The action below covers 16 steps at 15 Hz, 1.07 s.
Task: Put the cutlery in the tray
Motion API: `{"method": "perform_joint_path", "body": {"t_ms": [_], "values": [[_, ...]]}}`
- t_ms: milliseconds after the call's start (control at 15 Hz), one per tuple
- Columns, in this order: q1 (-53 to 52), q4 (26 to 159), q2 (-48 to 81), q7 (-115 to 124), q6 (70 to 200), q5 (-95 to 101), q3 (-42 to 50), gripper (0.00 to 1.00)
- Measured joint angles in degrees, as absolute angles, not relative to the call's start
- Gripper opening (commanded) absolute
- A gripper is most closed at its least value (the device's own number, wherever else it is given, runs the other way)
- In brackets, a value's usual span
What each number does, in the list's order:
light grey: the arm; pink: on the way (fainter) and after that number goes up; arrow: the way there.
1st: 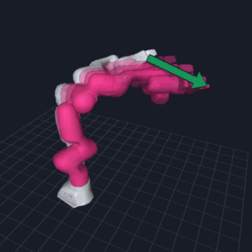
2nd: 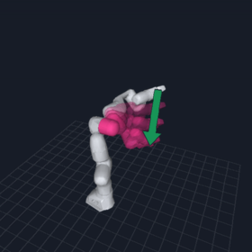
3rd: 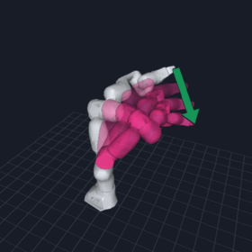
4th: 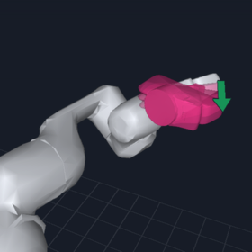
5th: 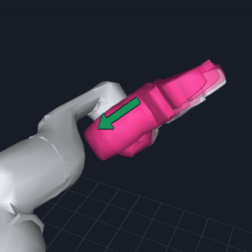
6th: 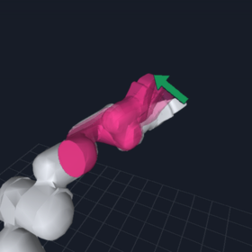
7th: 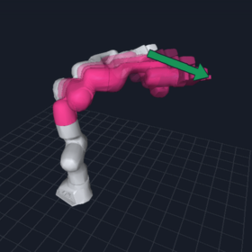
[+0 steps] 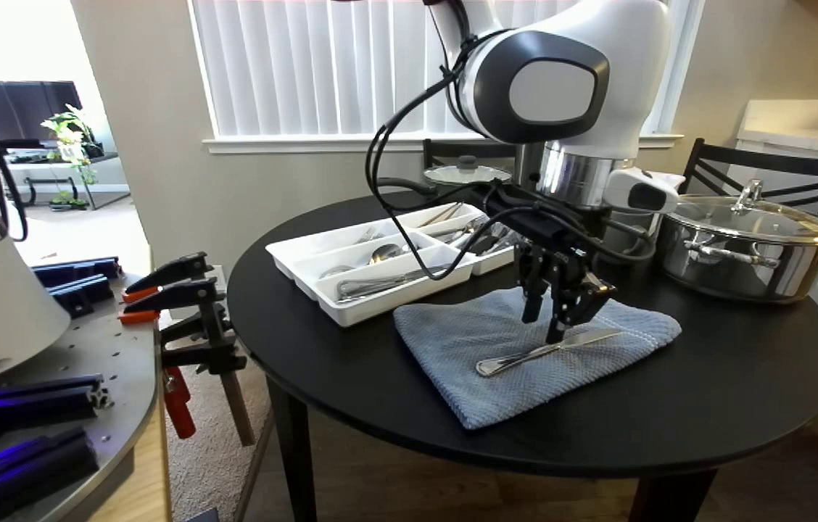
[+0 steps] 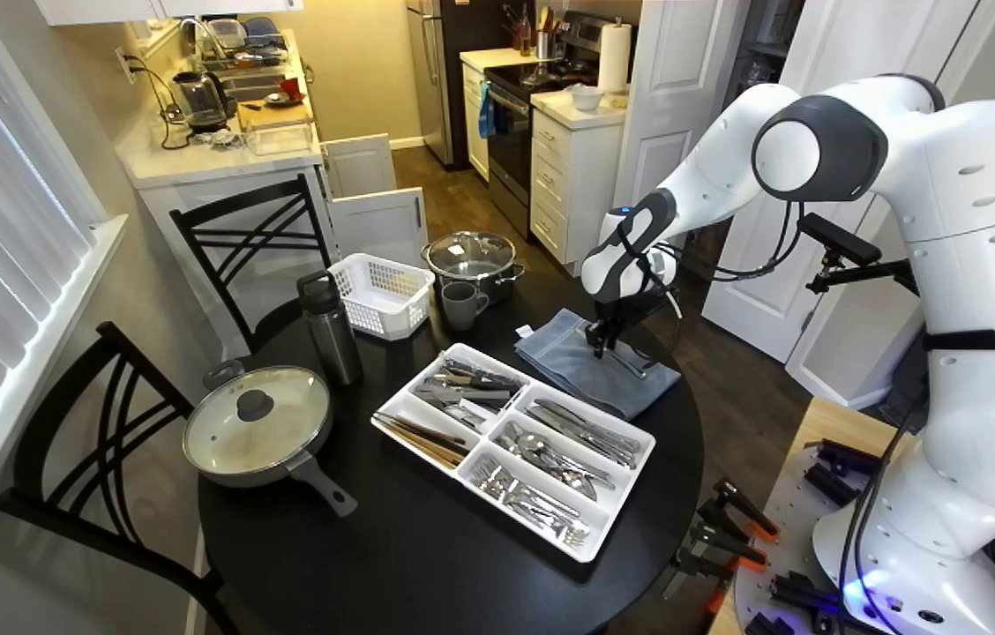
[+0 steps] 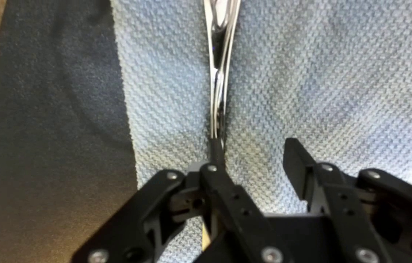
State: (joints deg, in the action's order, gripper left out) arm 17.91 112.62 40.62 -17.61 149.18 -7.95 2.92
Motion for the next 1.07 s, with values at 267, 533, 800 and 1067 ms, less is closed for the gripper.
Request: {"method": "perform_joint_path", "body": {"t_ms": [267,533,800,1067], "values": [[17.92,112.61,40.62,-17.61,149.09,-7.95,2.93,0.0],[18.03,112.6,40.62,-17.6,148.56,-7.95,3.22,0.29],[18.22,112.6,40.58,-17.59,147.89,-7.95,3.71,0.51],[18.22,112.61,40.4,-17.59,145.36,-7.92,4.24,0.77]]}}
